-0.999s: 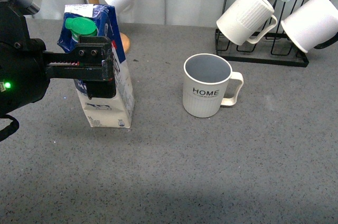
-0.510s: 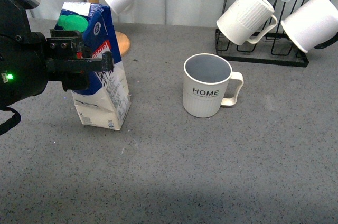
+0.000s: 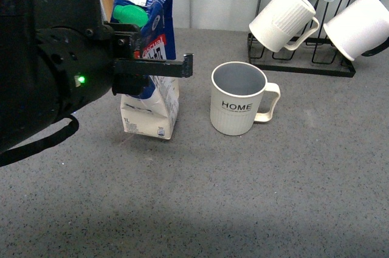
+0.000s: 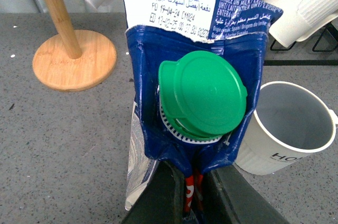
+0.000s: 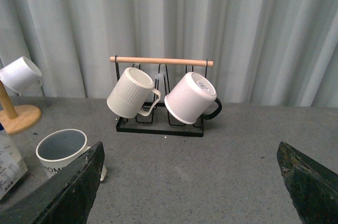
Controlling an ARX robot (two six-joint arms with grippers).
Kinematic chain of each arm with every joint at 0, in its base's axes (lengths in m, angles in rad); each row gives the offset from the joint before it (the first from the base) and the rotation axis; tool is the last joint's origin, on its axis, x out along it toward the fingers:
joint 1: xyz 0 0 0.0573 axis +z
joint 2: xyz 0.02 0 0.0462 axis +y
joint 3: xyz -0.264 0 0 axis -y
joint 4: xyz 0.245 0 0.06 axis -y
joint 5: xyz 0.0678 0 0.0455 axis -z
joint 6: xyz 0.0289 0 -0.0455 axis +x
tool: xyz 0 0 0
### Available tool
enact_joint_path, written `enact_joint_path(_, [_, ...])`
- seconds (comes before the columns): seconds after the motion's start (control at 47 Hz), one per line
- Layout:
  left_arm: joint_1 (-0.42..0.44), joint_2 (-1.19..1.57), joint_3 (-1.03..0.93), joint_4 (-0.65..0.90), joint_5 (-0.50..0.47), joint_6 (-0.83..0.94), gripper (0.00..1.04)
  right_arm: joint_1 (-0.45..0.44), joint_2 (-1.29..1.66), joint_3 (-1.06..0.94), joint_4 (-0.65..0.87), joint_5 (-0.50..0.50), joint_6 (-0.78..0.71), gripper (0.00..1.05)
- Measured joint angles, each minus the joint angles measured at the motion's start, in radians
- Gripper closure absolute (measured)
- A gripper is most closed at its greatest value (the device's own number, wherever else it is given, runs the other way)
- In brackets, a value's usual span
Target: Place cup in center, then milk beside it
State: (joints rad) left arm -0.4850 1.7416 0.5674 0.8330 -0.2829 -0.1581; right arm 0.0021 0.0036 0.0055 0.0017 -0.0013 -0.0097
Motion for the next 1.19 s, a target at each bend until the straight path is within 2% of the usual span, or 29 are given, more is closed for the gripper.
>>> enact_joint_path(0.446, [-0.08,0.07,0.097,0.0,-0.026,-0.004,0.99,0.0,0.0,0.0,0.0,0.0,0.0,0.09])
enact_joint_path(0.956, [-0.098,0.125,0.128,0.006,-0.036,-0.04,0.99,0.0,0.0,0.0,0.0,0.0,0.0,0.09])
enact_joint_path(1.19, [-0.108,0.11,0.092,0.025,-0.035,-0.064,0.54,0.0,0.0,0.0,0.0,0.0,0.0,0.09])
